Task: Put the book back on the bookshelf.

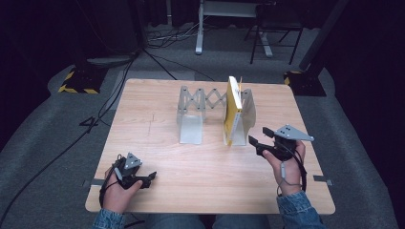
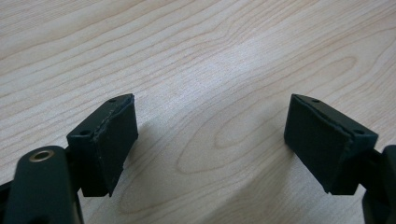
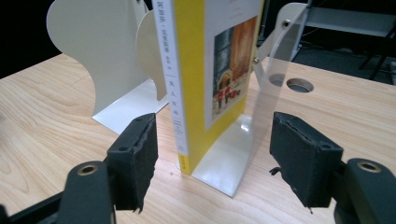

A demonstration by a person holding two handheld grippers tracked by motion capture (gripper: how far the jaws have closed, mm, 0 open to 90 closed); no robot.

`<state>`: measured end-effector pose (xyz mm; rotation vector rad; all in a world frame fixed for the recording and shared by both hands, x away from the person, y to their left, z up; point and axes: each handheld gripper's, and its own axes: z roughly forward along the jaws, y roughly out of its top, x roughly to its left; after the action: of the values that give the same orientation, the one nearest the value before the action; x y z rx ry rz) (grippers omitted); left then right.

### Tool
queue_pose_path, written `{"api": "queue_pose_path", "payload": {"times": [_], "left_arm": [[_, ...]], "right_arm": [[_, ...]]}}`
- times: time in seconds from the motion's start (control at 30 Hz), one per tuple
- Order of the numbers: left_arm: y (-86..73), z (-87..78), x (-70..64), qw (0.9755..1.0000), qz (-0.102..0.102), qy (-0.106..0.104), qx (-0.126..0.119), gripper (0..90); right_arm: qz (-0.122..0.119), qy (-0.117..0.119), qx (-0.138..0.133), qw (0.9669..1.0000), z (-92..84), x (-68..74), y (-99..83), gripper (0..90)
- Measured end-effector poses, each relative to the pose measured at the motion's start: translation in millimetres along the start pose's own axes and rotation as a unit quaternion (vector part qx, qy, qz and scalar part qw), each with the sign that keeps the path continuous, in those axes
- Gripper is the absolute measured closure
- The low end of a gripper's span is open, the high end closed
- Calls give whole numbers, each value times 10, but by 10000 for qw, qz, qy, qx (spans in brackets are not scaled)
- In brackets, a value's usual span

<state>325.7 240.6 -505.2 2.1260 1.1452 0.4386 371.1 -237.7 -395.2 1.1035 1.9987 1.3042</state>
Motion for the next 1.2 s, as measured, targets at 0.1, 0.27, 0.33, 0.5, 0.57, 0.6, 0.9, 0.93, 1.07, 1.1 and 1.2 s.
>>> {"api": "queue_pose_path", "payload": {"times": [0.1,0.27,0.33,0.5,0.57,0.6,0.9,0.93,1.07,1.1,1.2], "left_arm": [[0,0,1,10000,-1,-2,-2,179],[2,1,6,10000,0,-11,11,179],[3,-2,14,10000,46,-12,23,178],[1,-3,39,9999,107,-123,24,179],[0,-1,46,9998,125,-137,17,178],[0,-1,46,9998,125,-137,17,178],[1,1,55,9998,140,-132,-3,178],[1,1,55,9998,137,-133,-2,178],[1,1,54,9998,138,-133,-1,178],[0,1,53,9998,128,-141,1,178],[1,1,54,9998,136,-132,-1,178]], "right_arm": [[25,-37,-1,10000,-84,-66,-39,313],[21,-97,57,9999,-194,-165,-113,294],[33,-117,98,9999,-222,-208,-149,282],[111,-141,298,9994,-252,-338,-303,258],[146,-155,363,9991,-252,-393,-377,254],[146,-155,363,9991,-252,-393,-377,254],[368,-276,685,9966,-267,-645,-682,247],[407,-324,770,9957,-271,-694,-732,244],[412,-360,914,9943,-273,-770,-799,240],[437,-402,1003,9932,-273,-817,-839,236],[459,-434,1085,9921,-275,-867,-878,231]]}}
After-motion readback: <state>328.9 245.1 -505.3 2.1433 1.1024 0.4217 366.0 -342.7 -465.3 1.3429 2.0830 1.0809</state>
